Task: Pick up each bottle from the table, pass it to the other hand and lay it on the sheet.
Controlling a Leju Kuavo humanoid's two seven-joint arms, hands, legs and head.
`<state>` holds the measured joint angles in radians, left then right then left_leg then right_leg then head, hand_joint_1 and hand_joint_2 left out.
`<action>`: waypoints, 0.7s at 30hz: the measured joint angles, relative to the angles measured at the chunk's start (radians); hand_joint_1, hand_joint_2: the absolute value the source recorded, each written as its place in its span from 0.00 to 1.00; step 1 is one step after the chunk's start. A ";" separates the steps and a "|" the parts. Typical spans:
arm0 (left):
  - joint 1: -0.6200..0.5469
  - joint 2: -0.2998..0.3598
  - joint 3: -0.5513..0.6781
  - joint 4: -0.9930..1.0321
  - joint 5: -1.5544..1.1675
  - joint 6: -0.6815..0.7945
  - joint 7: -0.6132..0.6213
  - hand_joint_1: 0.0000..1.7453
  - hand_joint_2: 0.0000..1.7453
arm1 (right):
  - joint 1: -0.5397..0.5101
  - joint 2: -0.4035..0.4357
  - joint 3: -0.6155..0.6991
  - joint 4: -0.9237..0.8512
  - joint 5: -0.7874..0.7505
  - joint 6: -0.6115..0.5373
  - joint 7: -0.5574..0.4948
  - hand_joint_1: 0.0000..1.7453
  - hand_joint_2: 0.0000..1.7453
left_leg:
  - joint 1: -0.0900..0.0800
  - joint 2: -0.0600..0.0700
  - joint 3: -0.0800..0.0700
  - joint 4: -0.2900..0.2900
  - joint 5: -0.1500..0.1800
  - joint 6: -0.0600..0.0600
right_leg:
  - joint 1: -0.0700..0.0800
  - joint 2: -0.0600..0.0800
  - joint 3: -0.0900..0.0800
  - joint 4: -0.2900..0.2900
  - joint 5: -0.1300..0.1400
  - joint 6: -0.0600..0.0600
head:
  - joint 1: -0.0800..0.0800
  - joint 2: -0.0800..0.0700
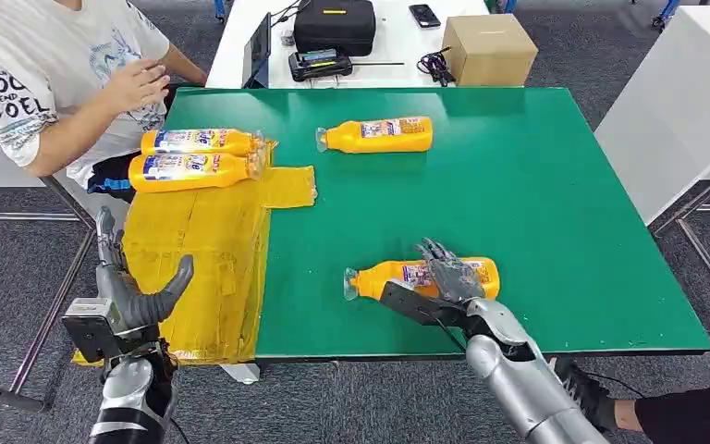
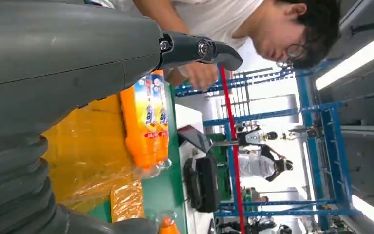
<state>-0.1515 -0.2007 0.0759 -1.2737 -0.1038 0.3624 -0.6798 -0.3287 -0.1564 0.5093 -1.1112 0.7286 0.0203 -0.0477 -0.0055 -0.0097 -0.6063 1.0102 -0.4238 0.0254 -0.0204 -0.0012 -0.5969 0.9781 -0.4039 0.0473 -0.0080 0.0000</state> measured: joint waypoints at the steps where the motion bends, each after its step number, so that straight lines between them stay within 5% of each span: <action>1: -0.002 0.000 0.000 0.005 0.000 -0.001 0.000 0.00 1.00 | -0.003 -0.007 0.000 0.000 -0.006 0.008 0.000 0.00 1.00 | 0.000 0.000 0.000 0.000 0.000 0.000 | 0.000 0.000 0.000 0.000 0.000 0.000 | 0.000 0.000; 21: -0.043 -0.005 0.000 0.090 0.000 -0.018 0.000 0.00 1.00 | -0.051 -0.092 0.031 0.024 -0.069 0.101 0.017 0.00 1.00 | 0.000 0.000 0.000 0.000 0.000 0.000 | 0.000 0.000 0.000 0.000 0.000 0.000 | 0.000 0.000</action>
<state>-0.1947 -0.2052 0.0755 -1.1837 -0.1038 0.3445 -0.6798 -0.3800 -0.2487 0.5402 -1.0872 0.6596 0.1213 -0.0309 -0.0056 -0.0100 -0.6059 1.0104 -0.4238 0.0255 -0.0204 -0.0013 -0.5965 0.9779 -0.4037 0.0475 -0.0084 0.0000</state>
